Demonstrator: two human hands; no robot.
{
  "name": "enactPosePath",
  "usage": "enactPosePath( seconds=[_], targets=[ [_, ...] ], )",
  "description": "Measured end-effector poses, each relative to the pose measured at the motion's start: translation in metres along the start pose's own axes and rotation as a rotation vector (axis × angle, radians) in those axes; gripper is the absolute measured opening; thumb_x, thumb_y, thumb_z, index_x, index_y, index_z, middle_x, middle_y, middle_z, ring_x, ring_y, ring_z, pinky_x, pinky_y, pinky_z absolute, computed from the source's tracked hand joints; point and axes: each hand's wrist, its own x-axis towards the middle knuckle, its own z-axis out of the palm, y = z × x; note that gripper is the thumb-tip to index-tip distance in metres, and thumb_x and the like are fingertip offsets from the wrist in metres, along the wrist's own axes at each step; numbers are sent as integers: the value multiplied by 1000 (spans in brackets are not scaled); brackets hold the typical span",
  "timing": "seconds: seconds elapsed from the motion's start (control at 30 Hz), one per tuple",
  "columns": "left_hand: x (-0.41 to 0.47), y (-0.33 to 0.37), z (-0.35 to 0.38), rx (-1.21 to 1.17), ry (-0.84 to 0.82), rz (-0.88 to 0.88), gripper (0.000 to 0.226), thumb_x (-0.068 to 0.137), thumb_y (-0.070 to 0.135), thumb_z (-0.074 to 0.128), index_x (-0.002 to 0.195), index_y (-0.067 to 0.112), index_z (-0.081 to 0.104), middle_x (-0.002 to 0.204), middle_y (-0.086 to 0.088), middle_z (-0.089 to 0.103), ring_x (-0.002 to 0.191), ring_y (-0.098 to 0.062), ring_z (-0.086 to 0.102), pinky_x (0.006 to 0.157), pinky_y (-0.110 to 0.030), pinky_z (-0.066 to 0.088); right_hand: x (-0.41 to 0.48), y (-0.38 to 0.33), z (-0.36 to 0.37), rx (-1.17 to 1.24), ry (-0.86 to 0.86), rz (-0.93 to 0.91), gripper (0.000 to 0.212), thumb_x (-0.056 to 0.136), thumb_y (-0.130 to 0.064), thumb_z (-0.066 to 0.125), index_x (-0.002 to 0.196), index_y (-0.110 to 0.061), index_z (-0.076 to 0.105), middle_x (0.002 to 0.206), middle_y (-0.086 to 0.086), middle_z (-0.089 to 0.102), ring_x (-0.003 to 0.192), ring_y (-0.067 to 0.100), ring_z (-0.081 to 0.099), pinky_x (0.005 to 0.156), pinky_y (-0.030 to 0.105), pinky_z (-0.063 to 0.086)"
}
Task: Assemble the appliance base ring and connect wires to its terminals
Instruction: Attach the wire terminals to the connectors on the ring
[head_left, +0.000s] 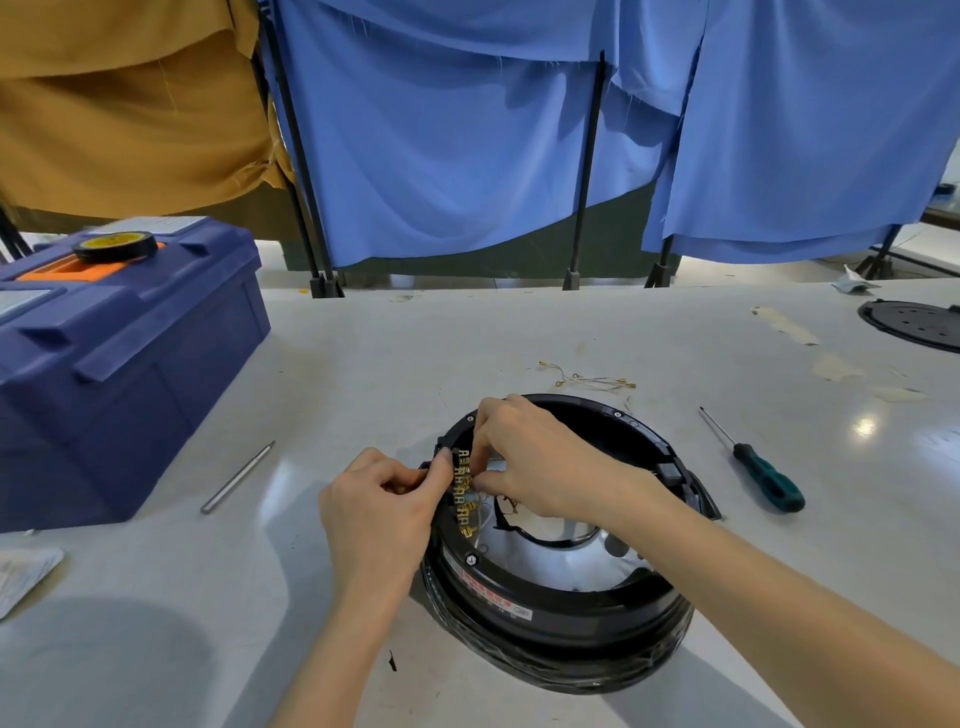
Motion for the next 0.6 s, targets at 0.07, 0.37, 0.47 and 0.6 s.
enactPosePath(
  seconds=[0.07, 0.37, 0.47, 0.6],
  targets=[
    [0, -1, 0, 2, -3, -8, 35, 71, 30, 82, 44, 26, 60, 53, 4, 53, 53, -5, 52, 52, -14, 36, 0, -1, -2, -6, -3, 1, 11, 86, -17, 66, 89, -9, 73, 102, 0, 53, 95, 16, 42, 82, 40, 47],
    [0, -2, 0, 15, -6, -15, 35, 71, 31, 81, 44, 23, 61, 53, 3, 52, 54, -8, 51, 51, -13, 33, 0, -4, -2, -69, 5, -22, 11, 89, -14, 63, 92, -6, 70, 107, 5, 53, 101, 20, 44, 73, 32, 43],
    [0, -2, 0, 13, -8, -21, 35, 71, 32, 81, 44, 21, 62, 53, 2, 53, 54, -8, 51, 50, -14, 33, 1, -4, 0, -121, 1, -35, 10, 89, -13, 62, 93, -5, 67, 109, 6, 51, 101, 22, 44, 68, 30, 37],
    [0, 0, 1, 9, -11, -28, 35, 71, 32, 81, 44, 23, 62, 53, 3, 53, 55, -9, 51, 52, -20, 33, 3, -2, 0, -67, -30, -19, 7, 87, -11, 63, 89, -5, 67, 107, 6, 50, 97, 21, 44, 75, 33, 42]
  ],
)
